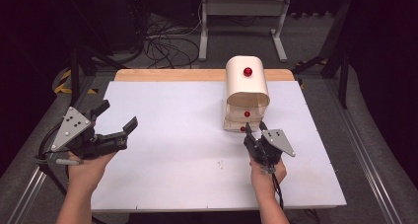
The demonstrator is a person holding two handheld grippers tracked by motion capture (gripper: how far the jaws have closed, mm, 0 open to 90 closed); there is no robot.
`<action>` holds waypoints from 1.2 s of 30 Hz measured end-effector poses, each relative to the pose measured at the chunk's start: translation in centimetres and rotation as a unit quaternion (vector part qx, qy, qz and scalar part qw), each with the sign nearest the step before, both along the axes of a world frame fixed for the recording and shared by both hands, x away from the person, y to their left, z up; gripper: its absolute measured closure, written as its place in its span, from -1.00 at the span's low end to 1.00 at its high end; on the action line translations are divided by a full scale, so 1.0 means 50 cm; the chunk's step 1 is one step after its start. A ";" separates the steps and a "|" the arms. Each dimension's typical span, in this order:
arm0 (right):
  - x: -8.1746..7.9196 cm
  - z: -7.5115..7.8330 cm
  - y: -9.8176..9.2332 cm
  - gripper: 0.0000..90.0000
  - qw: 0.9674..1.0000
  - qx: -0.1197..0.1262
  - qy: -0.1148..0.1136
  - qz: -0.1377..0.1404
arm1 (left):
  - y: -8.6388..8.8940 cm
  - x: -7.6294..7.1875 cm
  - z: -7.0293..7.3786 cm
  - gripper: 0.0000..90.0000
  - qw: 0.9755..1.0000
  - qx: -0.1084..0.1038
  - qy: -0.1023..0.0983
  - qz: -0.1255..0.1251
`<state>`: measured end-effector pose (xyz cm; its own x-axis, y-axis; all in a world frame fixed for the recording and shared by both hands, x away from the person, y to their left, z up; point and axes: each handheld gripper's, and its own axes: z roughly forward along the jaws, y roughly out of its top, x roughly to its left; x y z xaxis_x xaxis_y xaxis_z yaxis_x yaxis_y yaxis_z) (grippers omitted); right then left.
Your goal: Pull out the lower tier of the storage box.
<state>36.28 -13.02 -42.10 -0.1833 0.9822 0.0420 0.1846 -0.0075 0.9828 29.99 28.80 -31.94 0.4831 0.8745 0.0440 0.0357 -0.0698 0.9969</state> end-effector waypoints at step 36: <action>0.022 -0.044 0.028 0.22 0.999 -0.006 0.043 -0.015 | -0.007 0.002 -0.003 -0.85 1.000 0.002 0.006 -0.003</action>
<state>37.40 -11.62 -44.31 -0.1504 0.9877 0.0437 0.2687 -0.0017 0.9632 30.08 28.44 -32.12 0.4893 0.8711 0.0415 0.0469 -0.0738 0.9962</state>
